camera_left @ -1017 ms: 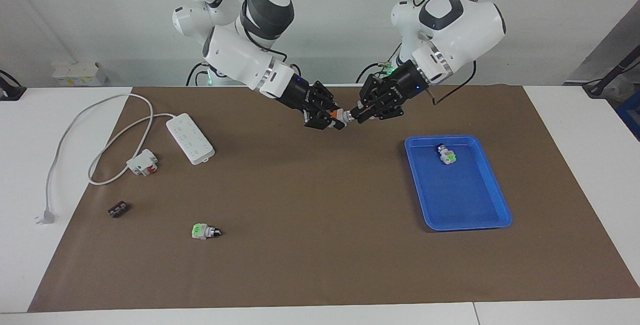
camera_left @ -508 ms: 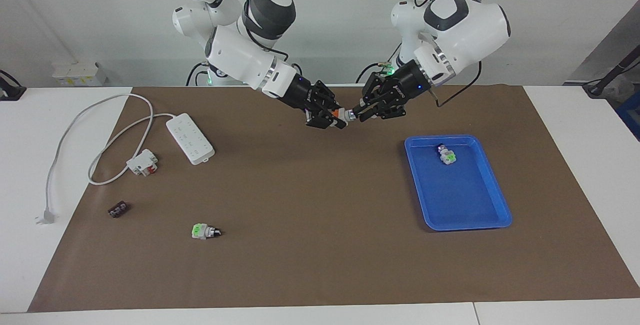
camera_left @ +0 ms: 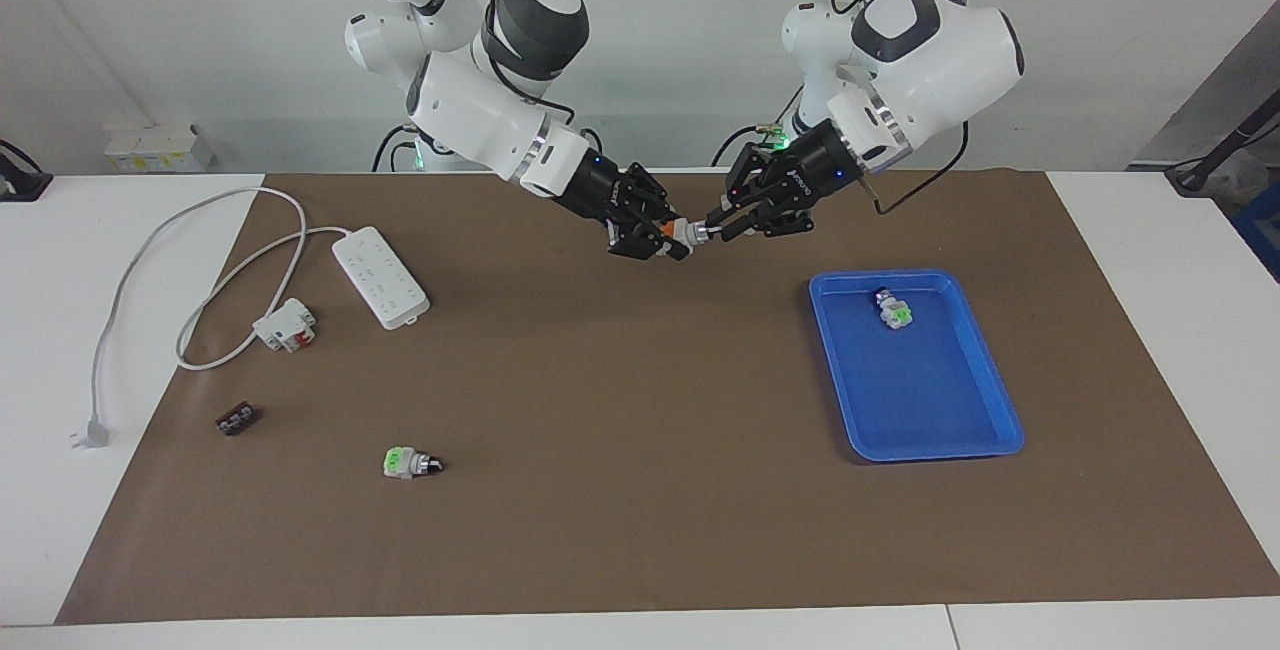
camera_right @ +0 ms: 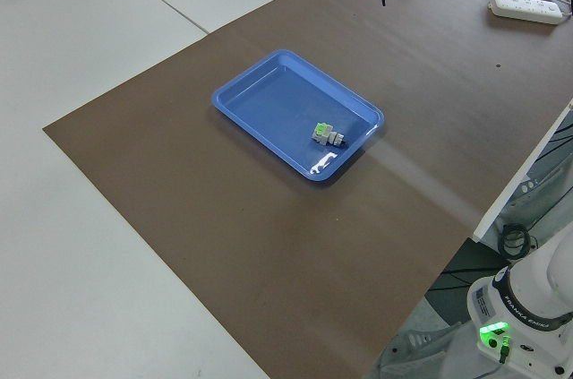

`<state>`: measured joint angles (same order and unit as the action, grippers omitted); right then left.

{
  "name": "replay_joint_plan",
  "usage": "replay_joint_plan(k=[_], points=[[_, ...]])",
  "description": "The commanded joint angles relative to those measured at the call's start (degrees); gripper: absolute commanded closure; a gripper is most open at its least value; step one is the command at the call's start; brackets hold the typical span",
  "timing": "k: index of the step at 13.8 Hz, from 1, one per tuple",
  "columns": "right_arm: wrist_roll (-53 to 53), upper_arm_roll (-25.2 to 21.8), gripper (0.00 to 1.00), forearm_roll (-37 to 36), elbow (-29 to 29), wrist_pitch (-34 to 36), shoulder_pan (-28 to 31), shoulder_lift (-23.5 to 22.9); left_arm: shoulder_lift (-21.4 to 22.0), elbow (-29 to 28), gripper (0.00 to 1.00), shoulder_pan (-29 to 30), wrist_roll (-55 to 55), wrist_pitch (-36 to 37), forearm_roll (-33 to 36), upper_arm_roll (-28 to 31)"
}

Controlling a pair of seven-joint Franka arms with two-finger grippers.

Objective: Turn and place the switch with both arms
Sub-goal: 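Grip the switch end with the left gripper while the right gripper holds it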

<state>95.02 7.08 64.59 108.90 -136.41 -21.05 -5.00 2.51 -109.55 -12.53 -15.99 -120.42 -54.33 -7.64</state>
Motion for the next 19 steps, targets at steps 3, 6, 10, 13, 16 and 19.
replay_joint_plan(k=[3, 6, 10, 13, 16, 19], points=[[0.4, 0.3, 1.0, 1.1, 0.8, -0.9, 0.7, 1.6, 0.5, -0.8, 0.71, -0.7, -0.6, -2.9, 1.5, -0.6], [0.5, 0.3, 1.0, 1.1, 1.0, -0.8, 0.8, 1.7, 0.0, -0.1, 0.72, -1.1, -0.6, -5.5, 1.5, -0.6], [0.4, 0.3, 1.0, 1.1, 1.0, -0.9, 0.8, 1.7, -0.3, 0.3, 0.77, -1.5, -0.6, -6.3, 1.5, -0.6], [0.5, 0.3, 1.0, 1.1, 1.3, -0.9, 0.8, 1.9, -0.3, 0.2, 0.78, -2.1, -0.5, -6.3, 1.6, -0.6], [0.5, 0.3, 1.0, 1.1, 1.3, -0.8, 0.8, 2.0, -0.3, 0.1, 0.8, -2.8, -0.4, -6.3, 2.4, -0.6], [0.5, 0.3, 1.0, 1.1, 1.8, -0.9, 0.8, 2.2, -0.3, 0.0, 0.95, -3.6, -0.2, -6.3, 2.8, -0.6]])
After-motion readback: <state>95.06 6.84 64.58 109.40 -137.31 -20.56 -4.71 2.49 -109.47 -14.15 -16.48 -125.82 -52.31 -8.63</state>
